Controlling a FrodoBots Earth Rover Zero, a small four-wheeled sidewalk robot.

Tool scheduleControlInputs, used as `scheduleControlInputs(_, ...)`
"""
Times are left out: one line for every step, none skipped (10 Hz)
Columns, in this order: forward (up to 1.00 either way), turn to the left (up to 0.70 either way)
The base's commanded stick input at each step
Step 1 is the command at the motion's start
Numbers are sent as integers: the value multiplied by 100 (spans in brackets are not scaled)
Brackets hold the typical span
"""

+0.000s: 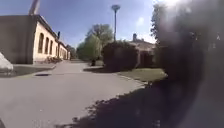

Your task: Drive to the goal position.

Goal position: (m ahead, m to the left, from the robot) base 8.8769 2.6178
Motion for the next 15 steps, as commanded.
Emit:
scheduleControlInputs(100,0)
scheduleControlInputs(100,8)
scheduleControlInputs(100,24)
scheduleControlInputs(100,27)
scheduleControlInputs(100,27)
scheduleControlInputs(100,27)
scheduleControlInputs(100,27)
scheduleControlInputs(100,27)
scheduleControlInputs(100,13)
scheduleControlInputs(100,0)
scheduleControlInputs(100,0)
scheduleControlInputs(100,0)
scheduleControlInputs(100,0)
scheduleControlInputs(100,0)
scheduleControlInputs(100,0)
